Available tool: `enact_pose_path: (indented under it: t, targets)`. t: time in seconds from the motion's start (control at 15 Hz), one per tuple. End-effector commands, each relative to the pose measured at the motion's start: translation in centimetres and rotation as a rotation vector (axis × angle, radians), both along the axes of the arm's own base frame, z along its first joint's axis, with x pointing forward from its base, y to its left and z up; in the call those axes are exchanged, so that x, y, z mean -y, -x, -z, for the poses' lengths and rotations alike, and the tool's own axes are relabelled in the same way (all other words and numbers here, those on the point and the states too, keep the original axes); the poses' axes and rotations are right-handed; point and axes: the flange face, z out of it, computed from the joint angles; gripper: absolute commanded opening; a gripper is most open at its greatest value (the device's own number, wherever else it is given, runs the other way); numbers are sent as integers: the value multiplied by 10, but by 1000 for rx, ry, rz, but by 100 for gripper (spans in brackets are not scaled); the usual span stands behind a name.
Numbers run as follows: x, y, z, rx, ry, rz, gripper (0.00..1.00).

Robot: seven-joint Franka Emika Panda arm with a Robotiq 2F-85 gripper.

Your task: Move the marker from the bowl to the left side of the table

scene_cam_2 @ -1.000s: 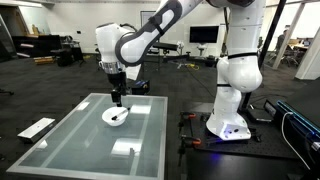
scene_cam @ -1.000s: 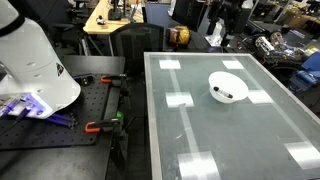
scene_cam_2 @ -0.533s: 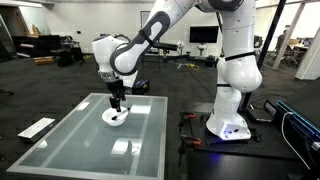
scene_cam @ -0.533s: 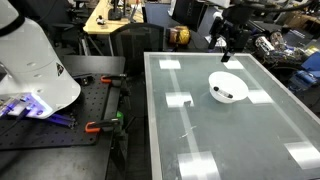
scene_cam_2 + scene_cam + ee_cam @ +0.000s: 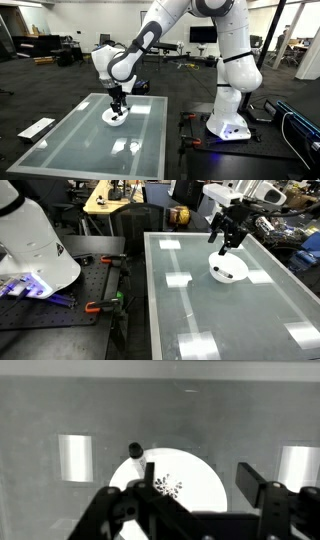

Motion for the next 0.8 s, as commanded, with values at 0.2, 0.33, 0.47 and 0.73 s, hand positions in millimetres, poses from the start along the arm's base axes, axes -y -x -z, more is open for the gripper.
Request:
enact_pose_path:
  t: [0.2,0.33,0.47,0.73]
  targets:
    - [17,-13,13,12,12,27,54]
    - [22,-15,18,10,12,36,48]
    - [27,-15,23,8,15,43,50]
    - [33,-18,30,5,20,52,52]
